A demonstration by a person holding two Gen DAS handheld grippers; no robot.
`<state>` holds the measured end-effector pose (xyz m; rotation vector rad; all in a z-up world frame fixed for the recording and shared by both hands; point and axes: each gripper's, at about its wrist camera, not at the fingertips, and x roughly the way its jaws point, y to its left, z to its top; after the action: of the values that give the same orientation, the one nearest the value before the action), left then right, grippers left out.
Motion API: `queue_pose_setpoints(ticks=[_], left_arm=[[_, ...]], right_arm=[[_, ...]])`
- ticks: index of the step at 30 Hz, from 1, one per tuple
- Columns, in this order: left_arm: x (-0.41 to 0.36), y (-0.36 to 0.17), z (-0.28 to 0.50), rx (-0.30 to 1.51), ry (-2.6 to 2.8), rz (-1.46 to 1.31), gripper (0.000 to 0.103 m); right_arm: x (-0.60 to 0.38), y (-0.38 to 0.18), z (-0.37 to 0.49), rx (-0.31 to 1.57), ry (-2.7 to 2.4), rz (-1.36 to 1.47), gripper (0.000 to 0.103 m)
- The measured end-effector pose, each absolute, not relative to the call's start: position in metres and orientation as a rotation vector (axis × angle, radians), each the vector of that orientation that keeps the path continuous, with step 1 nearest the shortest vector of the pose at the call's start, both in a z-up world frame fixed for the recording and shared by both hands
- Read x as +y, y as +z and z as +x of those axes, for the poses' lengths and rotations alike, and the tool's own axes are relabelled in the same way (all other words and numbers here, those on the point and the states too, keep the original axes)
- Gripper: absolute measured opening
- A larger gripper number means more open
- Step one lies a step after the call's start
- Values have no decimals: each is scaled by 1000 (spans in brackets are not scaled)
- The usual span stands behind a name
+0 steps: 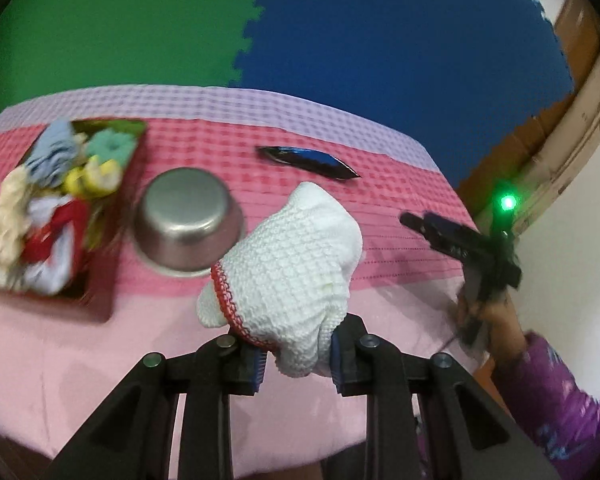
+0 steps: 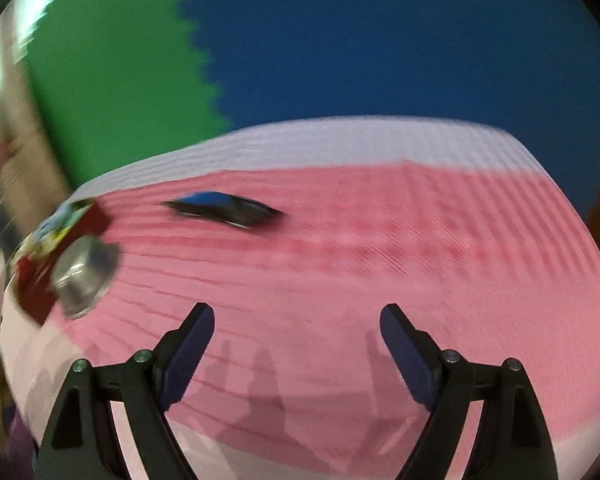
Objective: Organize soft objects
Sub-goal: 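Carry the white glove over the tin while the right gripper grasps the black snack packet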
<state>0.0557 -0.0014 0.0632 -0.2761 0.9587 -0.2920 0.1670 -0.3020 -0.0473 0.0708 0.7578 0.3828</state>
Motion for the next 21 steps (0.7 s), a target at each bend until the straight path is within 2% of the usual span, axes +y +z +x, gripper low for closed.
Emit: queue_pose_setpoints(ticks=[3, 10, 18, 20, 21], left_arm=[[20, 69, 43, 950, -250, -328, 23], [56, 82, 27, 918, -175, -396, 24], [76, 84, 15, 914, -142, -415, 24], [81, 83, 13, 918, -142, -437, 24], [84, 82, 13, 918, -137, -446, 24]], right_arm=[[-269, -31, 187, 696, 508, -73, 88], [-197, -31, 257, 791, 645, -359, 88], [-162, -50, 301, 903, 686, -462, 86], [-157, -56, 307, 926, 686, -469, 77], [-153, -61, 310, 951, 676, -474, 50]])
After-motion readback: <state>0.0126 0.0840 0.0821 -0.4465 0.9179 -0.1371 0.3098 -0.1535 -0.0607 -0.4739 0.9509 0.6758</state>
